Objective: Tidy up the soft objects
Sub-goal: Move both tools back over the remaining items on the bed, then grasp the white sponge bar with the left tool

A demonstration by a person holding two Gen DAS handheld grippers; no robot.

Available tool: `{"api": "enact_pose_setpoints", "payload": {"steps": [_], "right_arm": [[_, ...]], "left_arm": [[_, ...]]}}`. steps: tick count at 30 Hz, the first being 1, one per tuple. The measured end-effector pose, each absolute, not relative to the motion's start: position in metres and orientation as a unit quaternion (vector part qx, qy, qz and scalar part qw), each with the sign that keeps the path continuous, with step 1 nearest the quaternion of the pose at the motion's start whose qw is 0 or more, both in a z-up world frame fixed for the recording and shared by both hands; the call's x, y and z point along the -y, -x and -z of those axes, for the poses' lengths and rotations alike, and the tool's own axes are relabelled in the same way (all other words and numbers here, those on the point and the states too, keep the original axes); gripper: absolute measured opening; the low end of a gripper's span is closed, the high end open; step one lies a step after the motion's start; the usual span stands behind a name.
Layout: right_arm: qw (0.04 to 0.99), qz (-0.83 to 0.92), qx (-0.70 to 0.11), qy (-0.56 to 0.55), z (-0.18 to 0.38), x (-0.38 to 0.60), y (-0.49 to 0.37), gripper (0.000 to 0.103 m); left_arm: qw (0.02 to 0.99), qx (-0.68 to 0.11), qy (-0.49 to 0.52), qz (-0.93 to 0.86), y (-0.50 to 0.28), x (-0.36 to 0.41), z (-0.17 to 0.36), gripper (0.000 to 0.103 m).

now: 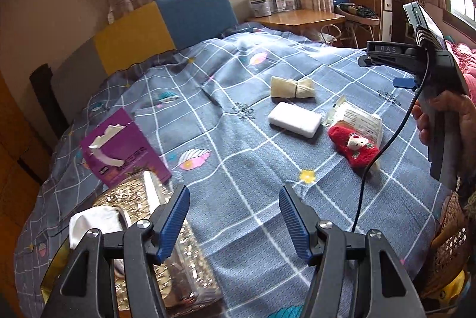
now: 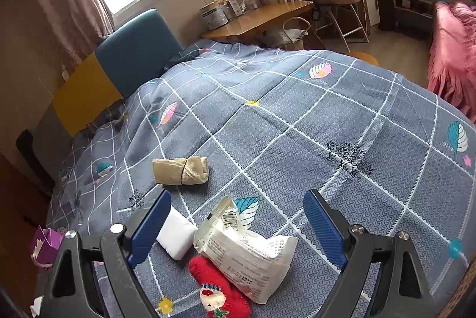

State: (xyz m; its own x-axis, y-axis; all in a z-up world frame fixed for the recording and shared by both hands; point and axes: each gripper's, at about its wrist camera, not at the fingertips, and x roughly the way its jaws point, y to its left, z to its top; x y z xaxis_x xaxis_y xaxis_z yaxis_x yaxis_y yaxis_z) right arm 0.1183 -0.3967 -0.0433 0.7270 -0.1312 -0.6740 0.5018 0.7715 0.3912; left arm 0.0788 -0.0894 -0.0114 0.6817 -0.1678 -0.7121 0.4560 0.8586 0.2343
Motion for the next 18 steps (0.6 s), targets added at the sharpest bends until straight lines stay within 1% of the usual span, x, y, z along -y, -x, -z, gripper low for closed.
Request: {"api": "enact_pose_setpoints", "payload": {"steps": [9, 18], "right_arm": [[0.877, 0.172, -0.314, -0.320, 0.045, 0.405, -0.113, 0.092], [0.865, 0.171, -0.315, -0.351, 0.050, 0.412, -0.110, 0.093]], "left_arm": [[0.878, -0.391, -0.196, 0.194, -0.104, 0.122, 0.029, 0.063], [0.844, -0.495, -0.059, 0.198, -0.181, 0.148, 0.056, 0.063]]}}
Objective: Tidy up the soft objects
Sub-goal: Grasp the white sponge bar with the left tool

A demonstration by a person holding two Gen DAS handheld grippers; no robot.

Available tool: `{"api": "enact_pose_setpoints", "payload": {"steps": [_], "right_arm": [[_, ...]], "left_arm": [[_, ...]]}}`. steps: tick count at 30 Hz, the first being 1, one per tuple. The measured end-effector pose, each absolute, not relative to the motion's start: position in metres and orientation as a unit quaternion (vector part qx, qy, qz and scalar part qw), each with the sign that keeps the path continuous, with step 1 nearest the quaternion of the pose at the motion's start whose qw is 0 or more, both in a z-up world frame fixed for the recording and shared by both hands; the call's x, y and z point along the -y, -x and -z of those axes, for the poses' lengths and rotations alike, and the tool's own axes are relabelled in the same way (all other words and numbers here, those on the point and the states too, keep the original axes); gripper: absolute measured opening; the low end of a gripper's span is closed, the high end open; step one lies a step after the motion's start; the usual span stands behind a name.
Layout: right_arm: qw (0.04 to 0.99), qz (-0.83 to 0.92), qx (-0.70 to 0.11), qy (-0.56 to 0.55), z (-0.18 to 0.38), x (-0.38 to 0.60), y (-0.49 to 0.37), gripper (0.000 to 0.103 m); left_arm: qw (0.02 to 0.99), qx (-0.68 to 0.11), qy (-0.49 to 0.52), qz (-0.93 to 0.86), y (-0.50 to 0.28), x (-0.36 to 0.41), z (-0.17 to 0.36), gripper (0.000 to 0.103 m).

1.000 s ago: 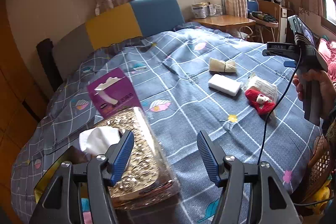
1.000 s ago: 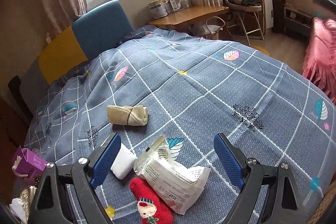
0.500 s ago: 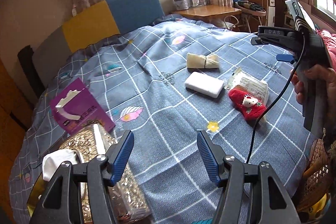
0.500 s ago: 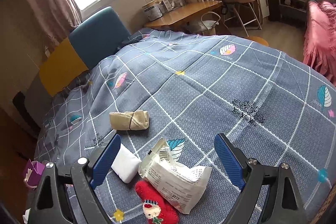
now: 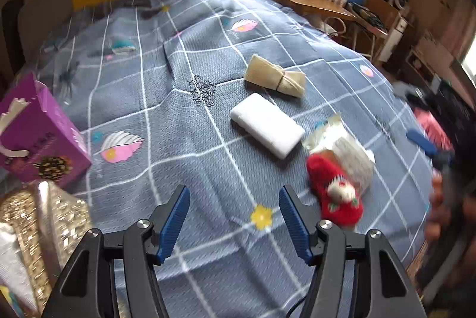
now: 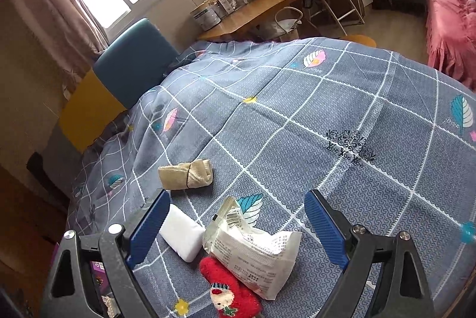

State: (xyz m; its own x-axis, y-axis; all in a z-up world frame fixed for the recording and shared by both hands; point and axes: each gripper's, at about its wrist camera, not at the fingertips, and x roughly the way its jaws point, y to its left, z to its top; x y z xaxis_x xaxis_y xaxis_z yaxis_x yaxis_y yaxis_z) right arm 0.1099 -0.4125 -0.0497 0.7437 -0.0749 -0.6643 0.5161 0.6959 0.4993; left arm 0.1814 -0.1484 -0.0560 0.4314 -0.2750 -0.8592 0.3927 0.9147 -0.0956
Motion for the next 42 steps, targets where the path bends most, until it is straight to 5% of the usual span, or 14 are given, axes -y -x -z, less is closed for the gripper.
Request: {"api": "enact_pose_setpoints", "payload": {"steps": [12, 23, 28, 42], "right_arm": [[0.862, 0.141, -0.325, -0.362, 0.054, 0.407, -0.115, 0.093], [0.850, 0.128, -0.328, -0.392, 0.060, 0.412, -0.115, 0.094], [0.844, 0.142, -0.315, -0.410, 0.062, 0.421, -0.108, 0.094], [0.824, 0.101, -0.381, -0.408, 0.080, 0.413, -0.126, 0.094]], "left_arm": [[0.792, -0.585, 0.051, 0.166, -0.268, 0.206, 0.103, 0.073], [0.797, -0.592, -0.001, 0.122, -0.295, 0.252, 0.125, 0.078], [0.801, -0.582, 0.001, 0.140, -0.287, 0.242, 0.128, 0.062], [0.839, -0.503, -0.096, 0.184, -0.181, 0.165, 0.097, 0.061]]}}
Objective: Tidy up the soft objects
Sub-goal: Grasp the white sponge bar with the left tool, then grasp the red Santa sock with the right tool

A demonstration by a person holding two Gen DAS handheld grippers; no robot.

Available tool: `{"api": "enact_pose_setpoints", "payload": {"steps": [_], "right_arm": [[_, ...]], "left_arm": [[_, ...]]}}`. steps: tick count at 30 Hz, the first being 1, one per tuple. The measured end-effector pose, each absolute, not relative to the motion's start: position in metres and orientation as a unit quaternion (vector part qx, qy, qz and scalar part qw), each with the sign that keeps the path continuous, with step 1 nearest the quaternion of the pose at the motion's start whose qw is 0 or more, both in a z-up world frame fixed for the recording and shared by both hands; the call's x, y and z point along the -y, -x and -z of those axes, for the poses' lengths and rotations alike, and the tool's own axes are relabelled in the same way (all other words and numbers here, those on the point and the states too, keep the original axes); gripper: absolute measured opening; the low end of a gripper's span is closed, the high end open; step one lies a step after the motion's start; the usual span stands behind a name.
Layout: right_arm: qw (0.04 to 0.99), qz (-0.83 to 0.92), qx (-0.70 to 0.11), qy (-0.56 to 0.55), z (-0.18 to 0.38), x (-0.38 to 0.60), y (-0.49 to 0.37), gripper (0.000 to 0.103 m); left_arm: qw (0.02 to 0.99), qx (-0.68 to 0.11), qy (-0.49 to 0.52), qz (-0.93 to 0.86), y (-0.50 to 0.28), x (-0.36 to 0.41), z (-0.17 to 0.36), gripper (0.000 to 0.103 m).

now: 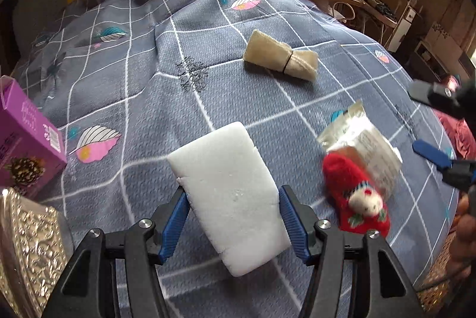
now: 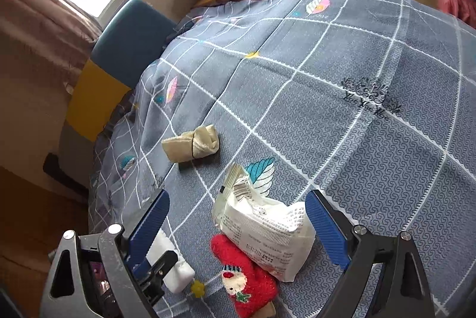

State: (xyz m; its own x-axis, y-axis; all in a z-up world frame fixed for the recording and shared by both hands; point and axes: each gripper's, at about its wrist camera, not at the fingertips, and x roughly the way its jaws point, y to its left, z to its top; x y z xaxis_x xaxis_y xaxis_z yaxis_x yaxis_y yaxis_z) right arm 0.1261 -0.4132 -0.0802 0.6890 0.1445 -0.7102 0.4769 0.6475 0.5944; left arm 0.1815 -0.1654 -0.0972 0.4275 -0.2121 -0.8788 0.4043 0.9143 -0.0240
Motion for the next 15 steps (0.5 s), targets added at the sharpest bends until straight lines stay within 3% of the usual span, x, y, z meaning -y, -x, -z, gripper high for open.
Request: {"api": "enact_pose_setpoints", "payload": {"steps": [10, 12, 14, 15], "right_arm": [[0.834, 0.017, -0.481, -0.269, 0.087, 0.351, -0.154, 0.087], [0.821, 0.027, -0.521, -0.232, 0.099, 0.341, -0.158, 0.078], [0.811, 0.027, -0.548, -0.201, 0.107, 0.332, -0.161, 0.055], [0.804, 0.024, -0.563, -0.189, 0.112, 0.328, -0.163, 0.053]], "left_arm": [[0.853, -0.481, -0.125, 0.162, -0.136, 0.125, 0.127, 0.062], [0.853, -0.487, -0.090, 0.167, -0.143, 0.119, 0.135, 0.064], [0.855, -0.485, -0.071, 0.172, -0.145, 0.114, 0.136, 0.065], [0.856, -0.480, -0.080, 0.174, -0.144, 0.116, 0.137, 0.066]]}}
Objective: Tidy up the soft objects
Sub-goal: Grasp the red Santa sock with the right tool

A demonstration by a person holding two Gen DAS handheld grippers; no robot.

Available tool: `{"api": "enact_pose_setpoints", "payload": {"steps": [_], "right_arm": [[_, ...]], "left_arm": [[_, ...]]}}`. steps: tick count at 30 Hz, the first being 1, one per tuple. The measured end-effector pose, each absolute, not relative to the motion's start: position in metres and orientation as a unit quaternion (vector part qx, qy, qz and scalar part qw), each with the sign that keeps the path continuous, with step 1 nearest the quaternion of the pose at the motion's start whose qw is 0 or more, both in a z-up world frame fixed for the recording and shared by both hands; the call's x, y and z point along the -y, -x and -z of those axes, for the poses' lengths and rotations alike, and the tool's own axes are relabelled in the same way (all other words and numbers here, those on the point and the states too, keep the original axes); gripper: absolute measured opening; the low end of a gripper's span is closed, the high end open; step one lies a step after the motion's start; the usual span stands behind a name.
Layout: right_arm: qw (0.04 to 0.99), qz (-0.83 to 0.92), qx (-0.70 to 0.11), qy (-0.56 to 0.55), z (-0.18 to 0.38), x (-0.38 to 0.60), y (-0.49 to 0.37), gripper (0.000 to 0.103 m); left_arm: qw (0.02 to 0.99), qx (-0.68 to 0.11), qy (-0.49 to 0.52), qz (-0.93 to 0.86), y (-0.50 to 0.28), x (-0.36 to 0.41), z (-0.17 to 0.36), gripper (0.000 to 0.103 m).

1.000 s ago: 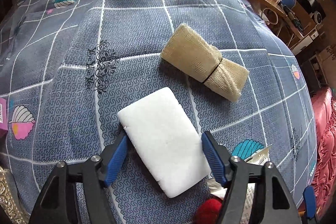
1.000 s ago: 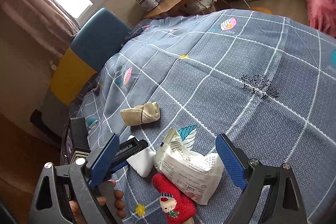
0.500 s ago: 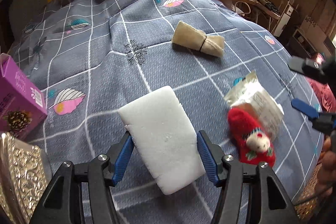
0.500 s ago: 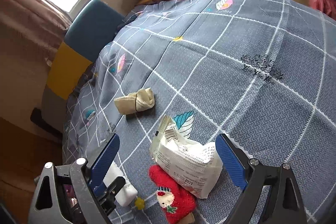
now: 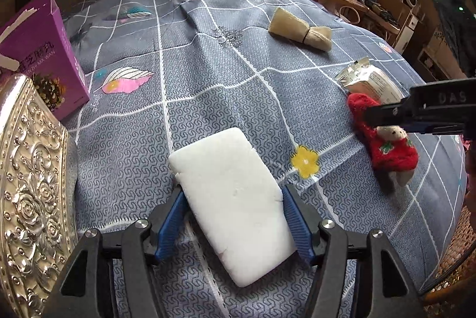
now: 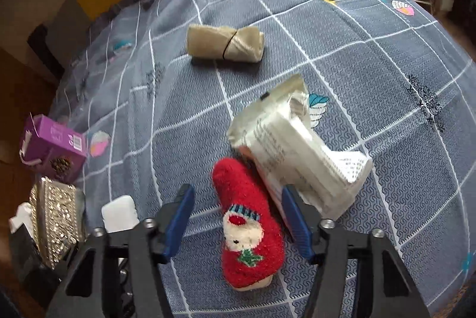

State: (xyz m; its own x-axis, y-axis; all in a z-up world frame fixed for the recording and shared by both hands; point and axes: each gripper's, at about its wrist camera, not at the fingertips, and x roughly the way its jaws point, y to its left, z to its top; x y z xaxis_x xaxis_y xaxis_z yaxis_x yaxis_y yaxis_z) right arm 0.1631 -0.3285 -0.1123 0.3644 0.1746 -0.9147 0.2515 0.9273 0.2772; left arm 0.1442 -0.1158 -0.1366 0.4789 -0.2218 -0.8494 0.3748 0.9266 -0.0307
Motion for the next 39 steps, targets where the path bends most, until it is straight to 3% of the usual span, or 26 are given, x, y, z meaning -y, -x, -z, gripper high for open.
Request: {"api": "enact_pose_setpoints", "payload": {"steps": [2, 6, 12, 14, 20, 22, 25, 29, 39], "right_arm": [[0.789, 0.025, -0.594, -0.156, 0.124, 0.319, -0.167, 0.048], [0.790, 0.031, -0.604, -0.096, 0.130, 0.306, -0.170, 0.048], [0.796, 0.023, -0.603, -0.054, 0.136, 0.292, -0.169, 0.060], [0.799, 0.018, -0.599, -0.043, 0.139, 0.288, -0.168, 0.070], [0.808, 0.027, -0.588, -0.020, 0.140, 0.282, -0.164, 0.070], [0.809, 0.023, -0.587, -0.017, 0.139, 0.274, -0.163, 0.064], [0.819, 0.011, -0.574, -0.014, 0.131, 0.271, -0.162, 0.030], [0.821, 0.007, -0.571, 0.010, 0.132, 0.264, -0.162, 0.026], [0.812, 0.006, -0.582, -0.040, 0.131, 0.279, -0.162, 0.031]], "left_arm": [[0.862, -0.468, -0.085, 0.175, -0.141, 0.117, 0.137, 0.066], [0.876, -0.440, -0.085, 0.178, -0.133, 0.115, 0.138, 0.066], [0.879, -0.433, -0.075, 0.185, -0.133, 0.111, 0.139, 0.066], [0.881, -0.429, -0.075, 0.184, -0.132, 0.111, 0.139, 0.066], [0.882, -0.426, -0.068, 0.188, -0.130, 0.108, 0.140, 0.067], [0.883, -0.425, -0.067, 0.188, -0.130, 0.108, 0.139, 0.067], [0.883, -0.424, -0.068, 0.187, -0.129, 0.108, 0.140, 0.068], [0.884, -0.424, -0.067, 0.188, -0.129, 0.108, 0.140, 0.068], [0.884, -0.424, -0.069, 0.186, -0.128, 0.109, 0.139, 0.068]]}}
